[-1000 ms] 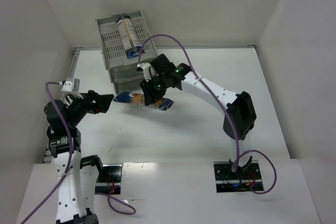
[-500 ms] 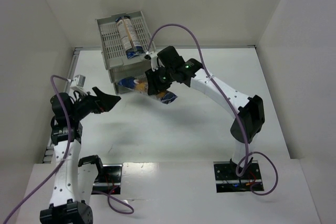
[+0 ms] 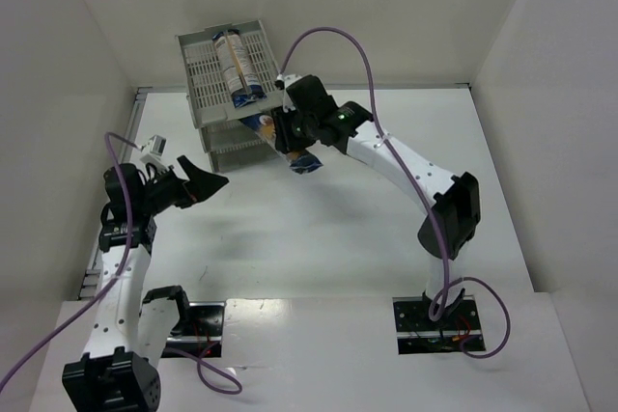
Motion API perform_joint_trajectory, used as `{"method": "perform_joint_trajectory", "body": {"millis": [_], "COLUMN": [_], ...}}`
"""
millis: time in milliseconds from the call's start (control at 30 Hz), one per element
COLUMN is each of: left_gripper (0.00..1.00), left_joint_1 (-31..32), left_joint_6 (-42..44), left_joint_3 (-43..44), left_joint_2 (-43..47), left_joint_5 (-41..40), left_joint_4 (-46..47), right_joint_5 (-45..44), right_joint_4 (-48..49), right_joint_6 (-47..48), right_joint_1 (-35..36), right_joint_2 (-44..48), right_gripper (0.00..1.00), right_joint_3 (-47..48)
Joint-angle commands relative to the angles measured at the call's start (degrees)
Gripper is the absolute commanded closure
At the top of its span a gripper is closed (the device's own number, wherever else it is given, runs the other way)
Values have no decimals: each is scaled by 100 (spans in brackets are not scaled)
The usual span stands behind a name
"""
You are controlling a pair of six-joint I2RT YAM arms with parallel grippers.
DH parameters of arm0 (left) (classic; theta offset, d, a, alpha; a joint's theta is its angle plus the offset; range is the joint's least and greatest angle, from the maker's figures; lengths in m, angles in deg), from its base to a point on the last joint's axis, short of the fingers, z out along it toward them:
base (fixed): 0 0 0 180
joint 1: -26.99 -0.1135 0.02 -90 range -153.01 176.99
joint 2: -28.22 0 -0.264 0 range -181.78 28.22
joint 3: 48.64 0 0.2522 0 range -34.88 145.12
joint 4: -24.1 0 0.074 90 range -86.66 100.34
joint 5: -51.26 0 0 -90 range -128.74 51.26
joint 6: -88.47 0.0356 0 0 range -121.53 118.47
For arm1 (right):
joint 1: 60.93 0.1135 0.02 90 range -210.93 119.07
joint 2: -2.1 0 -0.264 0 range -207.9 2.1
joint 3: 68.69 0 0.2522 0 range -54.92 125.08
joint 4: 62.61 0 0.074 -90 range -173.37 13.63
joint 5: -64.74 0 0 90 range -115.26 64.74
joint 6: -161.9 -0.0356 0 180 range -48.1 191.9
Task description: Place and organize the pasta boxes and bags onto the shelf
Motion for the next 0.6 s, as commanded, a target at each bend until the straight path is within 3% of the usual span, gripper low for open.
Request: {"method": "perform_joint_trajectory", "body": {"millis": [0,367,567], "left_gripper": [1,1,1], "left_joint_1": [14,-38,-38], "left_joint_6": [-95,116,169], "left_joint_3": [-16,-26,-26], "left_joint_2": [239,326,274], "left_joint_5": [-110,-215,-268], "left_joint_4": [149,97,97], "right_joint_5": [-437,-1114,-1228], "right_joint_4": [1236,1342,1404], "right_joint_6": [-196,-520,-634], "right_joint_1": [-29,165,217], "right_joint_2": [-354,-1559,-2314], "right_gripper": [100,100,100], "right_joint_3": [971,1755,2765]}}
